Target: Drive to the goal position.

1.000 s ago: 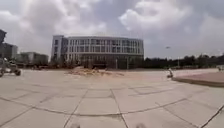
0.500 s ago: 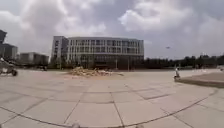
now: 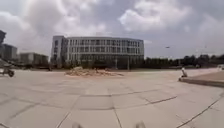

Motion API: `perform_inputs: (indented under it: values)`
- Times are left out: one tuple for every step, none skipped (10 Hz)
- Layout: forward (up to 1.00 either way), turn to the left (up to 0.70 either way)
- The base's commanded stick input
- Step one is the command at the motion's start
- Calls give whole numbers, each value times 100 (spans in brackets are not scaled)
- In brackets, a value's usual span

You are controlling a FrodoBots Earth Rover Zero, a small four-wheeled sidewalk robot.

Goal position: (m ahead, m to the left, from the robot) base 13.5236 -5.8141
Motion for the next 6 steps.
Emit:
perform_inputs:
  values:
    - [60, 0]
    - [60, 0]
    - [60, -4]
    - [60, -10]
    - [60, -14]
    - [60, -15]
